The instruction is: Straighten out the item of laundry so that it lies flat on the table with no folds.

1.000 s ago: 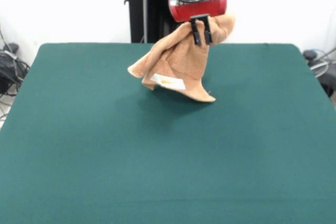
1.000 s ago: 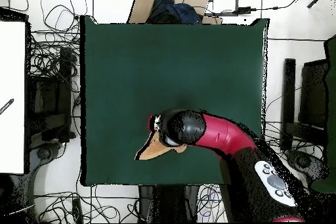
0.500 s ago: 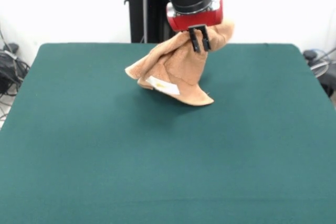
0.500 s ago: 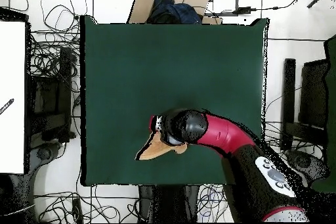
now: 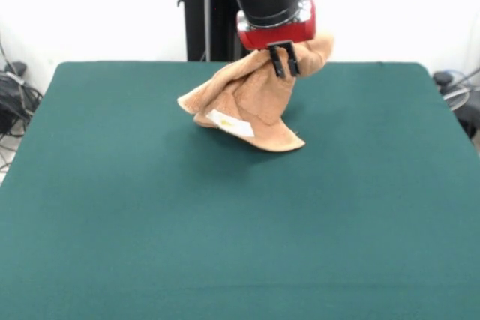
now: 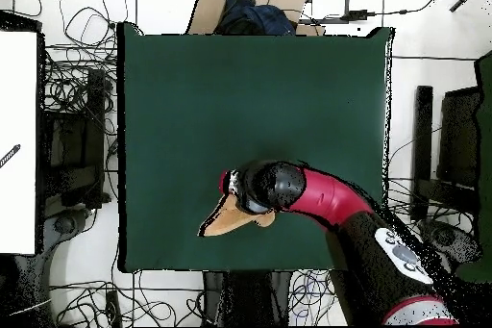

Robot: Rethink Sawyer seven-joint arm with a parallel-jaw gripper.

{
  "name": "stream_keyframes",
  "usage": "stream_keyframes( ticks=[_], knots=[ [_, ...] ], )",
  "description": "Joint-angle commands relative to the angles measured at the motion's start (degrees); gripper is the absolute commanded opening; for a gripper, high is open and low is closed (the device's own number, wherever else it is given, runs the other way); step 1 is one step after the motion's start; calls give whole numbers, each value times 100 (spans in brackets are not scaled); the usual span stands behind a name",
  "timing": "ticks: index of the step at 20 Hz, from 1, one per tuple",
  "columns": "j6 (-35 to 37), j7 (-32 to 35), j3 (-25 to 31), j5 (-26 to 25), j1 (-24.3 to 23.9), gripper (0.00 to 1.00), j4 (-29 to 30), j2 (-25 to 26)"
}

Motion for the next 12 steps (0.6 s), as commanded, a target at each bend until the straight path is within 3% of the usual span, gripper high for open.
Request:
stream_keyframes(
  ticks=[1,6,12],
  knots=[
    [675,-480,356,-321,-346,0,-222,-246],
    [549,-640,468,-490,-579,0,-89,-391],
    [903,-654,450,-690,-555,0,-326,-702]
  ],
)
